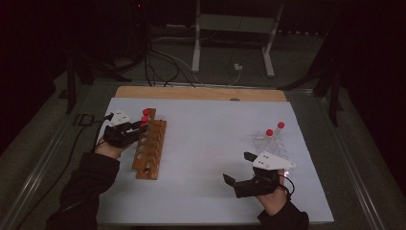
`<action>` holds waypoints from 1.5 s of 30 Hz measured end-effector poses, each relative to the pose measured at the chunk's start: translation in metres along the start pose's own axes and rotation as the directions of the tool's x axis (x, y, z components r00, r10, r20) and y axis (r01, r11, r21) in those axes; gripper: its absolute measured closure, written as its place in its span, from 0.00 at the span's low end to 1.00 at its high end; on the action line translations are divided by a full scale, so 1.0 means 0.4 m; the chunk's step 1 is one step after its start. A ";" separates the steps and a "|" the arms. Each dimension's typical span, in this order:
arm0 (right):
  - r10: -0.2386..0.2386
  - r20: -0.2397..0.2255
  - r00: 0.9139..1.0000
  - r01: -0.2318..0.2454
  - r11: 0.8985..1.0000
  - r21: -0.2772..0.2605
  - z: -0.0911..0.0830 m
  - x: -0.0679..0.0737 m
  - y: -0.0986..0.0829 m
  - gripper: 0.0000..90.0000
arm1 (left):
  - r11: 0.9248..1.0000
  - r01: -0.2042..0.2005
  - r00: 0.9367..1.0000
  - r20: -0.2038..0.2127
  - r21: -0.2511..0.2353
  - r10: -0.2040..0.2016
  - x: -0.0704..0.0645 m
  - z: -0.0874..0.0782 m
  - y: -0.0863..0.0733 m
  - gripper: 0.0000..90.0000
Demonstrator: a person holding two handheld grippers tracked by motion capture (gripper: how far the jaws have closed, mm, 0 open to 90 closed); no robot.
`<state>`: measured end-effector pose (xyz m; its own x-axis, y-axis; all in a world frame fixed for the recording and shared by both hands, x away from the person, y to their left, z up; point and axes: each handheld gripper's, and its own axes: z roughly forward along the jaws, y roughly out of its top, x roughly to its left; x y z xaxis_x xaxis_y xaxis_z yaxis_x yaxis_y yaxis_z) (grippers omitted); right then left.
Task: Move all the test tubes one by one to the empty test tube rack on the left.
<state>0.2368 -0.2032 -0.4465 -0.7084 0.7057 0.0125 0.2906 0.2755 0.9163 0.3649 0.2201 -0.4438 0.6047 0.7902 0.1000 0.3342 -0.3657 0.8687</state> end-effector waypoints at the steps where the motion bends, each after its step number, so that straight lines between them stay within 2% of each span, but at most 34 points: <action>1: 0.002 0.000 1.000 -0.002 1.000 -0.002 0.000 0.000 0.000 0.00 | 1.000 0.001 1.000 -0.002 0.001 -0.001 -0.001 0.000 0.000 0.79; 4: 0.005 -0.002 1.000 -0.005 1.000 -0.008 -0.002 -0.001 0.001 0.00 | 1.000 -0.006 1.000 -0.001 0.022 0.006 -0.003 0.003 0.001 0.77; 7: 0.003 -0.002 1.000 -0.003 1.000 -0.010 -0.003 -0.002 0.001 0.00 | 0.999 -0.022 1.000 -0.001 0.036 0.022 -0.013 0.008 -0.006 0.64; 12: 0.008 -0.003 1.000 -0.008 1.000 -0.013 -0.006 -0.004 0.002 0.00 | 1.000 0.004 1.000 0.003 0.022 -0.004 -0.015 -0.012 -0.002 0.36; 15: 0.009 0.000 1.000 -0.009 1.000 -0.017 -0.008 -0.007 0.004 0.00 | 1.000 0.005 1.000 0.026 0.012 -0.006 -0.026 -0.033 0.003 0.18; 18: 0.009 0.008 1.000 -0.009 1.000 -0.025 -0.015 -0.012 0.007 0.00 | 1.000 0.005 0.998 0.060 0.001 -0.005 -0.044 -0.053 0.003 0.09; 20: 0.021 0.006 1.000 -0.021 0.999 -0.036 -0.023 -0.022 0.012 0.00 | 1.000 0.005 0.995 0.098 -0.015 -0.004 -0.061 -0.070 0.000 0.03; 22: 0.032 0.009 0.999 -0.032 0.998 -0.050 -0.032 -0.033 0.017 0.00 | 0.999 0.002 0.992 0.123 -0.034 0.002 -0.076 -0.085 -0.004 0.02; 25: 0.037 0.039 0.999 -0.034 0.997 -0.071 -0.052 -0.051 0.027 0.00 | 0.998 0.004 0.986 0.164 -0.058 0.005 -0.095 -0.103 -0.010 0.02; 27: 0.047 0.054 0.997 -0.042 0.995 -0.086 -0.066 -0.065 0.033 0.00 | 0.997 0.001 0.981 0.195 -0.075 0.013 -0.108 -0.113 -0.014 0.02; 28: 0.049 0.069 0.996 -0.042 0.995 -0.094 -0.073 -0.074 0.036 0.00 | 0.996 -0.001 0.980 0.199 -0.086 0.018 -0.115 -0.119 -0.017 0.02; 29: 0.058 0.085 0.995 -0.049 0.993 -0.103 -0.082 -0.084 0.039 0.00 | 0.996 0.004 0.976 0.219 -0.092 0.016 -0.119 -0.123 -0.019 0.02; 33: 0.076 0.133 0.988 -0.061 0.992 -0.111 -0.106 -0.124 0.047 0.00 | 0.993 0.011 0.967 0.253 -0.119 0.020 -0.135 -0.134 -0.026 0.02; 37: 0.089 0.180 0.980 -0.070 0.992 -0.108 -0.129 -0.168 0.051 0.00 | 0.993 0.001 0.964 0.263 -0.119 0.031 -0.149 -0.135 -0.033 0.02; 38: 0.090 0.190 0.978 -0.070 0.992 -0.108 -0.132 -0.179 0.050 0.00 | 0.993 0.001 0.962 0.272 -0.119 0.032 -0.151 -0.136 -0.034 0.02; 45: 0.115 0.200 0.973 -0.098 0.991 -0.093 -0.113 -0.241 0.038 0.00 | 0.992 -0.005 0.959 0.280 -0.124 0.039 -0.162 -0.138 -0.036 0.02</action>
<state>0.2804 -0.2966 -0.4156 -0.5272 0.8489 0.0378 0.2980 0.1430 0.9438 0.2809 0.2013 -0.4359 0.7956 0.6058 -0.0056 0.2390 -0.3054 0.9217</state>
